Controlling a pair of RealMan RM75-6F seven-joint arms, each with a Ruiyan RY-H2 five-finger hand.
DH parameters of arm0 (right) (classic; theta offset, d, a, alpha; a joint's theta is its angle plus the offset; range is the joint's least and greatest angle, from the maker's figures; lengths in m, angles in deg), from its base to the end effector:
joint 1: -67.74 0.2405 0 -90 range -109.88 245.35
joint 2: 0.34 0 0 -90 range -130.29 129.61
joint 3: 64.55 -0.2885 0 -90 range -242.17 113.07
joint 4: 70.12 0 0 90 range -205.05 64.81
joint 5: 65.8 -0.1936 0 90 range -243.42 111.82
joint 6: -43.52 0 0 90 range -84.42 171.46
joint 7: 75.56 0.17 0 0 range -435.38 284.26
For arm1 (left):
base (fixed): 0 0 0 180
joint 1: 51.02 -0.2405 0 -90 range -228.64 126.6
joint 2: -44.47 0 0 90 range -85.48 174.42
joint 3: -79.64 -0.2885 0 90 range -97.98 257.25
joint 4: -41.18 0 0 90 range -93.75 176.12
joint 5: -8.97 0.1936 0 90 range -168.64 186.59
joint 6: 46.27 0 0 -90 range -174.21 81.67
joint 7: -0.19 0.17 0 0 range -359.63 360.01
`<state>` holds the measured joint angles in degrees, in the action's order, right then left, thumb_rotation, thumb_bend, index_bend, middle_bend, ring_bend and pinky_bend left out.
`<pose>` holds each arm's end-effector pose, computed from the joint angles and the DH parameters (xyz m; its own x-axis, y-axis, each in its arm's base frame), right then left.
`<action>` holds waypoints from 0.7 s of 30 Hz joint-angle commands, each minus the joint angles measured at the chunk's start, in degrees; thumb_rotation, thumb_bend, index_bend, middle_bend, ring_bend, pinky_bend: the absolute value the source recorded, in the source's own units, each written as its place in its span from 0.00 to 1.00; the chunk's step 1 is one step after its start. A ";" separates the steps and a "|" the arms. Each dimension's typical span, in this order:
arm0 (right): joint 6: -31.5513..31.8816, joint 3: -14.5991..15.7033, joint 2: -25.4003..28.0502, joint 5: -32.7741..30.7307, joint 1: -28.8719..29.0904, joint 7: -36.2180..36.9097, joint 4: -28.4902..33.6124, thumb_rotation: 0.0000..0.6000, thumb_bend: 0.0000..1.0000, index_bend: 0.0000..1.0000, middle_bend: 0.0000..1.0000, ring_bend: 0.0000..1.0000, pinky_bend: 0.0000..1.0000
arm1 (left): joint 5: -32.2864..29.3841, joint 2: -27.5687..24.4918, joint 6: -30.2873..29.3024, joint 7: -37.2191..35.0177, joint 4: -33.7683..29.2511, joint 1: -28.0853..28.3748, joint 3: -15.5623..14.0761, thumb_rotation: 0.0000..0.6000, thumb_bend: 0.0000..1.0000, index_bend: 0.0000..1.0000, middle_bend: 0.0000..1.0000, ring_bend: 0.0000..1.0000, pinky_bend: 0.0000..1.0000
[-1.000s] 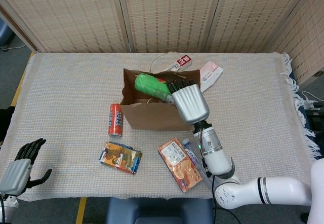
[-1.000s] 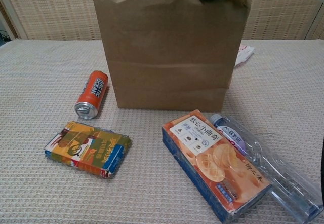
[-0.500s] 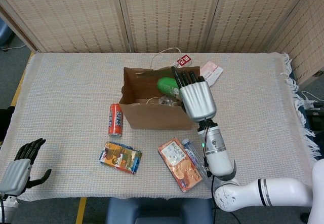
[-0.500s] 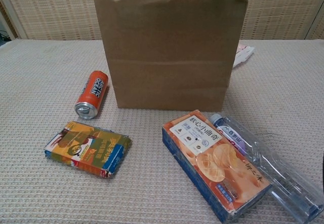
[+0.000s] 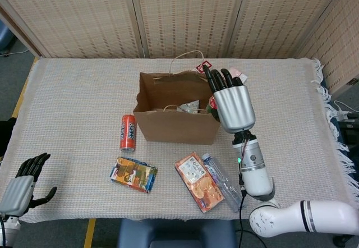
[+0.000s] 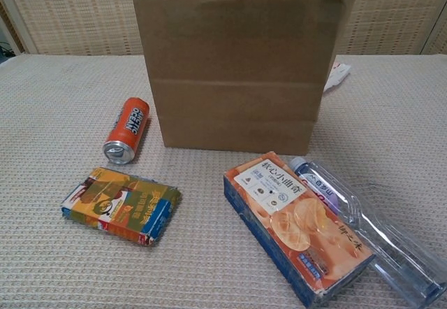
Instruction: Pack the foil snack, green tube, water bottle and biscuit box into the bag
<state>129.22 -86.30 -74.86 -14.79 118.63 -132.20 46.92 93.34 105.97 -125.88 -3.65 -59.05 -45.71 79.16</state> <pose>-0.0425 -0.3827 0.1570 0.5213 0.2737 0.8083 -0.7852 -0.2170 0.5799 -0.3234 0.1953 0.1691 0.2426 0.1587 0.9571 0.9682 0.0224 -0.2492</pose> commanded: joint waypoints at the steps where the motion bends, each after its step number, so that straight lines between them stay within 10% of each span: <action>1: -0.14 1.36 4.80 4.67 -3.84 5.83 2.22 1.00 0.05 0.00 0.19 0.15 0.37 | -0.02 0.04 0.00 0.15 0.00 0.01 0.00 1.00 0.33 0.00 0.00 0.00 0.01; 10: -3.12 12.11 19.76 26.97 -16.87 29.85 3.35 1.00 0.05 0.00 0.19 0.13 0.33 | -0.32 0.38 -0.04 1.29 0.00 0.03 0.14 1.00 0.33 0.00 0.00 0.00 0.01; 21: -6.70 26.26 26.75 55.80 -24.10 47.14 -11.38 1.00 0.04 0.00 0.17 0.09 0.21 | -1.10 0.92 0.05 3.19 -0.45 0.08 0.36 1.00 0.33 0.00 0.00 0.00 0.01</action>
<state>125.14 -64.63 -50.38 34.91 96.79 -88.37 41.14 92.26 106.86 -125.82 -0.48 -59.48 -45.62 79.52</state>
